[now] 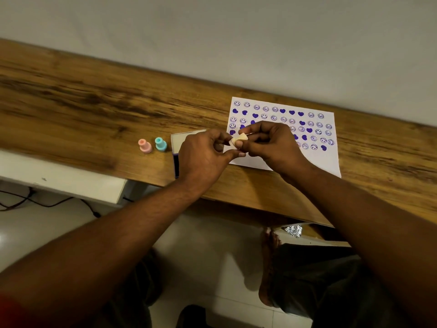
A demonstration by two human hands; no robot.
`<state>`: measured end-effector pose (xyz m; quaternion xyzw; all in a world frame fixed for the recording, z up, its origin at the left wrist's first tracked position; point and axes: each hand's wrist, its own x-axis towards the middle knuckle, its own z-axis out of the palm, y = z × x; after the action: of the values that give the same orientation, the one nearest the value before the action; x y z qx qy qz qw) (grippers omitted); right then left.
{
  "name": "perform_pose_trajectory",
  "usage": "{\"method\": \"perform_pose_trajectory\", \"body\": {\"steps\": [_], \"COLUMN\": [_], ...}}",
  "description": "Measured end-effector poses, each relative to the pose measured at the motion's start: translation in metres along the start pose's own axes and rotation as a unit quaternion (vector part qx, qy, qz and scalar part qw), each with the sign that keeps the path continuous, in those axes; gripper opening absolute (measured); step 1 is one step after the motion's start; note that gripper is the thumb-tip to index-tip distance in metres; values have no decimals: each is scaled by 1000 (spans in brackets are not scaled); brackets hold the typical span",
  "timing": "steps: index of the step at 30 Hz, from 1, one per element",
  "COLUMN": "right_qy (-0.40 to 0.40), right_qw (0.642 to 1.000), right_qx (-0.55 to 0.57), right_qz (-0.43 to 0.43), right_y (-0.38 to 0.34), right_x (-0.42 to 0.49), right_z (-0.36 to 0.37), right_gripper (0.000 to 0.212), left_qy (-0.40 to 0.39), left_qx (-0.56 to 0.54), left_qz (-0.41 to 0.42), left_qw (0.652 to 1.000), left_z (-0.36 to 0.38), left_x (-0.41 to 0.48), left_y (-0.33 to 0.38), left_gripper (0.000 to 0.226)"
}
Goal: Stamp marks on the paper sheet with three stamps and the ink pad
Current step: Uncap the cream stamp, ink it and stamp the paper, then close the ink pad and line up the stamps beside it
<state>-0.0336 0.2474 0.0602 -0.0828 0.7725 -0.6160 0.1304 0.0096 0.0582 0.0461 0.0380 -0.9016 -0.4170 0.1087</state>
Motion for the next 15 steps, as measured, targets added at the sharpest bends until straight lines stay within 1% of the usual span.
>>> {"method": "perform_pose_trajectory", "body": {"steps": [5,8,11,13,15], "right_qy": [-5,-7,2,-6,-20], "right_qw": [999,999,998,996,990], "right_qx": [-27,-30,-43,-69,-120], "right_qz": [-22,-37,-49,-57,-78], "right_y": [-12,-20,-27,-30,-31], "right_x": [11,20,30,33,32], "right_z": [21,37,60,79,96], "right_gripper": [33,32,32,32,31], "left_qy": [12,10,3,17,49], "left_qx": [2,32,71,80,72], "left_qz": [-20,-27,-37,-48,-62], "left_qw": [1000,999,997,996,994], "left_z": [-18,-39,-74,-99,-120], "left_x": [2,10,25,31,34], "left_y": [-5,-12,-32,-49,-67], "left_gripper": [30,32,40,42,35]}}
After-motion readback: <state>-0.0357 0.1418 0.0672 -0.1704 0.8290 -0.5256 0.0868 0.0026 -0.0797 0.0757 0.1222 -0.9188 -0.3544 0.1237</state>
